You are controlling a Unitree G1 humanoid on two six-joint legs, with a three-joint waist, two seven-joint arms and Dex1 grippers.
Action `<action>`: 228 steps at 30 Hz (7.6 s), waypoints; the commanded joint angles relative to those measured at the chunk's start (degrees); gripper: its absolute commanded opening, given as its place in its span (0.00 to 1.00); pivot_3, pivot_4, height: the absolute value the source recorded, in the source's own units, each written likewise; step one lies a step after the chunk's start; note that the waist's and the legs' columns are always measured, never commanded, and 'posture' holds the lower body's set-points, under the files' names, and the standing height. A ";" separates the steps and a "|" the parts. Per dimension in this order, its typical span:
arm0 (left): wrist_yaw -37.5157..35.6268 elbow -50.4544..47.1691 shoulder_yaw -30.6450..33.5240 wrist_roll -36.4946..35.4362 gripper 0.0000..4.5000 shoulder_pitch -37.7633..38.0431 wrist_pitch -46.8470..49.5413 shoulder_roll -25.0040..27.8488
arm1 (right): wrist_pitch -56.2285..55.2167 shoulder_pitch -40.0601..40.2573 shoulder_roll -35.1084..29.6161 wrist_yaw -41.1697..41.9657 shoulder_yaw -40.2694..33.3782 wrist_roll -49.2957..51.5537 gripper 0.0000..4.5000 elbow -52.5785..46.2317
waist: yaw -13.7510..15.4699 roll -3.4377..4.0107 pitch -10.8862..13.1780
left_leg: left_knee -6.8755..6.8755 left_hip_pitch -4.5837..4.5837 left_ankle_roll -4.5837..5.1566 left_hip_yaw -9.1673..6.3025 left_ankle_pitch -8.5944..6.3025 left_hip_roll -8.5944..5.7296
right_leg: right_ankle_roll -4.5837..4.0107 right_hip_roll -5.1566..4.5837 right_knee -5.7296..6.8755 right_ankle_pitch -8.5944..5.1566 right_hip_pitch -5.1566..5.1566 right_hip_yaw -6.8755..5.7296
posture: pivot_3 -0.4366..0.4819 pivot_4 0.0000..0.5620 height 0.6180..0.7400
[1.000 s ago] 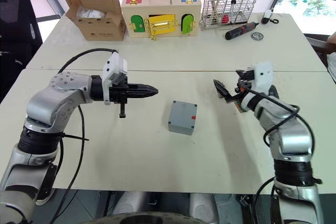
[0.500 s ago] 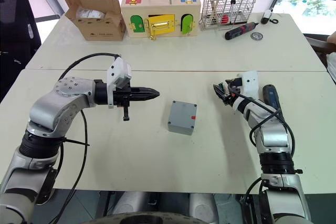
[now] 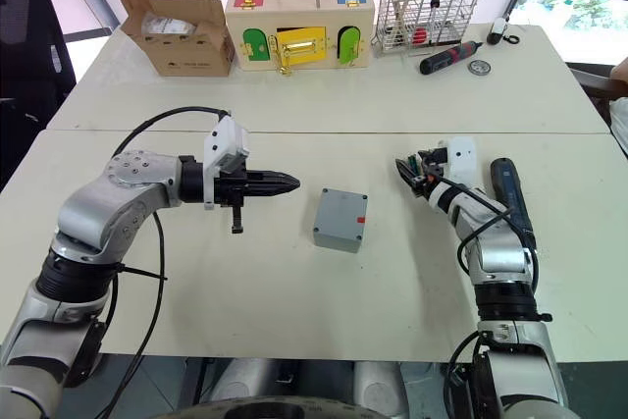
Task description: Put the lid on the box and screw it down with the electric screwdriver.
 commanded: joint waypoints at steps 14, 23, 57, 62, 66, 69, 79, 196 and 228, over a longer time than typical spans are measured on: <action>-0.40 -1.38 -1.00 1.15 0.00 0.00 -2.54 1.42 | -1.65 -0.75 0.61 -2.22 -2.54 -0.24 0.02 -1.50 | -0.11 0.00 0.00 | -0.01 0.00 0.00 0.00 0.00 0.00 | 0.00 0.00 0.00 0.00 0.00 0.00 | 0.48 0.27 0.98; -1.61 1.45 -0.28 0.42 0.00 -1.71 -3.19 0.86 | 7.70 -3.91 -3.94 0.30 -5.92 5.72 0.02 -14.88 | -0.15 0.02 0.01 | -0.01 0.00 0.00 0.01 0.00 0.00 | 0.00 0.00 0.00 0.00 -0.01 0.00 | 0.48 0.27 0.98; -8.07 -1.45 -1.27 -0.52 0.00 1.13 -3.68 5.41 | 28.42 14.14 -8.71 4.36 -1.78 23.70 0.02 -45.71 | 0.46 0.01 0.01 | -0.06 0.00 0.01 -0.04 0.00 0.00 | 0.00 -0.01 -0.05 0.00 0.03 0.01 | 0.48 0.27 0.98; -7.62 -1.07 -1.44 -0.33 0.00 0.96 -3.83 5.12 | 27.56 13.59 -8.49 4.19 -1.01 22.41 0.02 -44.00 | 0.50 0.01 0.01 | -0.06 0.00 0.00 -0.04 0.00 0.00 | 0.00 -0.01 -0.05 0.00 0.03 0.01 | 0.48 0.27 0.98; -7.41 -0.80 -1.81 0.20 0.00 1.33 -4.38 5.03 | 27.17 13.47 -8.37 4.29 -0.47 21.57 0.02 -43.09 | 0.45 0.01 0.01 | -0.06 0.00 0.00 -0.04 0.00 0.00 | 0.00 -0.01 -0.05 0.00 0.03 0.01 | 0.48 0.27 0.98; -7.23 -0.66 -2.03 0.55 0.00 1.39 -4.68 5.08 | 27.04 13.61 -8.15 4.22 -0.09 21.27 0.02 -42.73 | 0.45 0.01 0.01 | -0.06 0.00 0.00 -0.04 0.00 0.00 | 0.00 -0.01 -0.05 0.00 0.03 0.00 | 0.48 0.27 0.98; -6.40 -0.92 -1.90 0.18 0.00 1.48 -4.51 4.79 | 27.21 13.07 -7.47 4.18 1.66 20.24 0.02 -42.37 | 0.45 0.01 0.01 | -0.06 0.00 0.00 -0.04 0.00 0.00 | 0.00 -0.01 -0.05 0.00 0.03 0.00 | 0.48 0.27 0.98; -7.75 17.70 -5.30 2.19 0.00 -10.80 -16.20 -8.86 | 74.70 -39.41 5.02 25.19 -49.24 -2.75 0.43 -40.25 | 0.48 0.74 0.30 | 0.31 -1.03 0.01 0.27 -0.03 -0.03 | 0.01 -0.17 0.72 0.02 -1.20 -0.01 | 0.48 0.27 0.98; -13.17 24.72 -12.97 14.73 0.00 -8.62 -24.82 -10.27 | 23.86 10.14 17.55 -2.17 -5.05 5.58 0.43 -60.89 | -1.11 0.76 0.23 | 0.36 -0.76 -0.13 0.05 0.10 -0.12 | -0.01 -0.04 1.23 0.01 -1.21 0.10 | 0.48 0.27 0.98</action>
